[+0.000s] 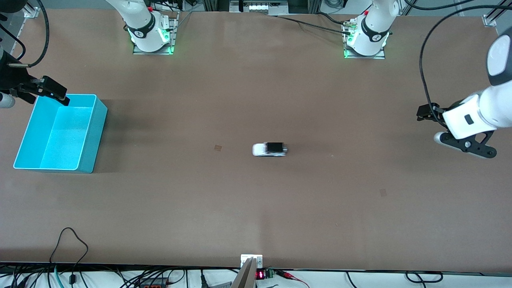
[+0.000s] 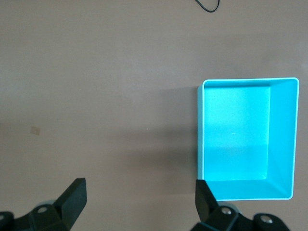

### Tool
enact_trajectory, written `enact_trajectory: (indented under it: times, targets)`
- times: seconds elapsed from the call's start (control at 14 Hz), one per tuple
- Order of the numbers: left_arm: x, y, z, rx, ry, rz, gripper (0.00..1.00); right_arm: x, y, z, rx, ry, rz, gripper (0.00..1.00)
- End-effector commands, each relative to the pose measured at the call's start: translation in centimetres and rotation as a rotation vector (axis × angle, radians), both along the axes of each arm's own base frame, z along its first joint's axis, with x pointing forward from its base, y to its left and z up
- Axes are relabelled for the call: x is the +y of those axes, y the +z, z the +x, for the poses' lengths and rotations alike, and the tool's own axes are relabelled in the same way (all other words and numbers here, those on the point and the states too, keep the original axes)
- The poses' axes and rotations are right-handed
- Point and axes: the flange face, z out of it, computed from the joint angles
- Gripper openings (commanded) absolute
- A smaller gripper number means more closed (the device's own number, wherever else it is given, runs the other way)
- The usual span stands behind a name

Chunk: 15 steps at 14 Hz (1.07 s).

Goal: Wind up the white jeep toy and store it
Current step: 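Raise the left gripper clear while the jeep rolls toward the bin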

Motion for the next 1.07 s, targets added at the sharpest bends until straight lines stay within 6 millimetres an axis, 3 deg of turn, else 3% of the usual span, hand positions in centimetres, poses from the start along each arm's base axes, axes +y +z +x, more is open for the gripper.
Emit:
enact_trajectory:
  times: [0.0,0.07,0.21,0.36,0.5,0.64,1.0]
  targets:
    - [-0.5,3.2,-1.7,-0.107,0.190,0.025,1.00,0.0,0.2,-0.3,-0.001,0.011,0.017,1.00]
    - [-0.4,3.6,-2.5,-0.164,0.286,0.014,1.00,-0.1,0.2,-0.3,-0.001,0.009,0.017,1.00]
    - [0.4,3.2,-4.1,-0.211,0.317,-0.014,1.00,-0.2,0.1,-0.3,0.000,0.008,0.017,1.00]
    - [0.7,2.2,-4.0,-0.244,0.298,-0.024,1.00,-0.2,0.1,-0.3,0.000,0.008,0.017,1.00]
    - [0.8,2.8,-4.5,-0.279,0.292,-0.030,1.00,-0.2,-0.1,-0.3,0.003,0.008,0.017,1.00]
    - [-0.7,3.0,-5.2,-0.274,0.262,-0.026,1.00,-0.2,-0.1,-0.3,0.003,0.008,0.017,1.00]
    - [-0.6,2.9,-4.7,-0.261,0.260,-0.020,1.00,-0.2,-1.2,-0.2,0.024,0.053,0.016,1.00]
